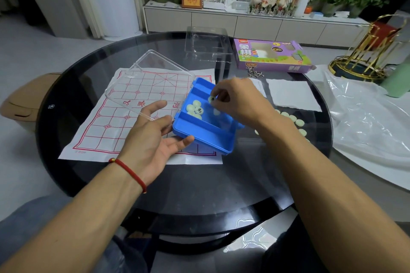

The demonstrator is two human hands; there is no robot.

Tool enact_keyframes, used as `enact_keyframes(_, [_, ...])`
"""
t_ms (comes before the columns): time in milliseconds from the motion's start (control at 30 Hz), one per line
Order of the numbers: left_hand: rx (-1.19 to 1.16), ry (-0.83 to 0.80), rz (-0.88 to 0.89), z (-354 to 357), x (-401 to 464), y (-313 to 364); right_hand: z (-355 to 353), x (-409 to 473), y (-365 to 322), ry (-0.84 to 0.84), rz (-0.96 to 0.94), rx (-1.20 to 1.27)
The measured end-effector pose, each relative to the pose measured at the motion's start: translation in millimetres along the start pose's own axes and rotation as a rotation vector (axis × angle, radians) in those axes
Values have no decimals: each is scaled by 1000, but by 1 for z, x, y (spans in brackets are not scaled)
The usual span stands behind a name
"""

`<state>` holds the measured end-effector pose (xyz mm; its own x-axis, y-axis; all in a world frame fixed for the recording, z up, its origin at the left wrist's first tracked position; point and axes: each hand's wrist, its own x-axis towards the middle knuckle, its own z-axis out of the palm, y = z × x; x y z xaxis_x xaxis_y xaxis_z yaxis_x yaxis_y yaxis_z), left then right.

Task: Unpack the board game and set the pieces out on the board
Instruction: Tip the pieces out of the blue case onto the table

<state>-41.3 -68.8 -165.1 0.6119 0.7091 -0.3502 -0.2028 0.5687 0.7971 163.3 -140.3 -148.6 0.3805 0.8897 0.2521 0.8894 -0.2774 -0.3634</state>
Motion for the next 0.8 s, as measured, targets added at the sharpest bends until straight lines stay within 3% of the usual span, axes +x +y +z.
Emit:
enact_keyframes(200, [1,28,0,1,0,-2,-23,-9,17,9,200,351])
enact_keyframes(300, [0,29,-2,1,0,-2,-23,-9,22,-29,156,166])
enact_keyframes(400, [27,23,16,1,-2,-2,-25,-7,42,76,177,-16])
enact_keyframes(600, [121,43,85,3,-6,-3,-15,-7,67,41,276,-67])
enact_keyframes(800, [44,61,135,-2,-6,2,-3,-3,74,18,329,-123])
